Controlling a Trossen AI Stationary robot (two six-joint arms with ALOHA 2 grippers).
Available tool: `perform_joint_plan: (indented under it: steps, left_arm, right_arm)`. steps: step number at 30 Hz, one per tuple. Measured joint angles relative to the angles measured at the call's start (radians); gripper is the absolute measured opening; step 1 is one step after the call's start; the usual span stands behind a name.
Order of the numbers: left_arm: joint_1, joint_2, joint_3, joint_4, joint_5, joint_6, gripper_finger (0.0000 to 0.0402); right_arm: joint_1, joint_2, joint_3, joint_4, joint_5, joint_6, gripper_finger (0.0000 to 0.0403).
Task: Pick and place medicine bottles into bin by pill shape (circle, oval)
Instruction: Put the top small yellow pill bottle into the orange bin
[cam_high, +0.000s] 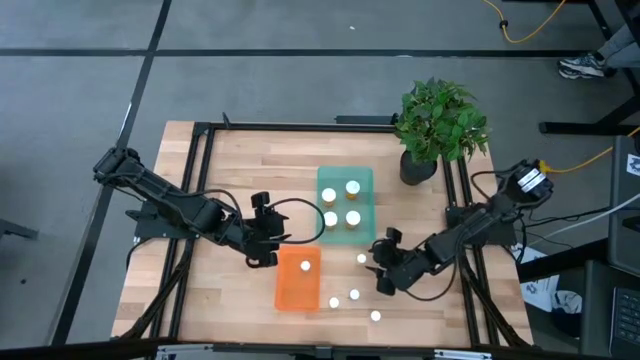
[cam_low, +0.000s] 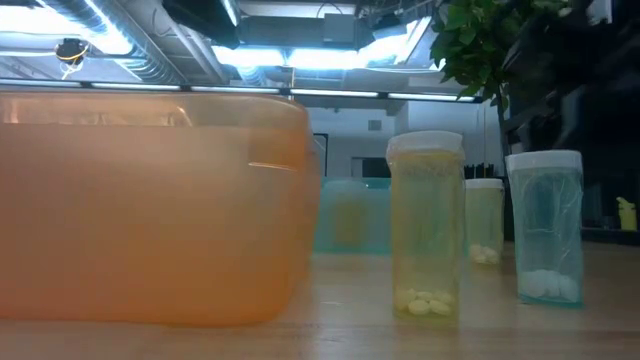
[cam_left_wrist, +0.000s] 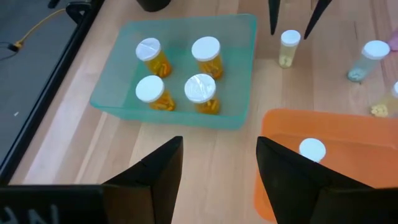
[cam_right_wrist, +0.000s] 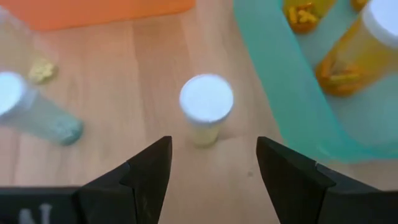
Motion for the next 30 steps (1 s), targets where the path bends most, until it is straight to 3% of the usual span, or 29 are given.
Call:
perform_joint_plan:
  steps: [15, 30]
  left_arm:
    - [0.0, 0.0, 0.0, -0.001, 0.0, 0.0, 0.0195]
    - [0.0, 0.0, 0.0, -0.002, -0.001, 0.0, 0.0195]
  right_arm:
    - [-0.043, 0.038, 0.0, 0.128, -0.025, -0.081, 0.0231]
    - [-0.043, 0.038, 0.0, 0.146, -0.025, -0.094, 0.0129]
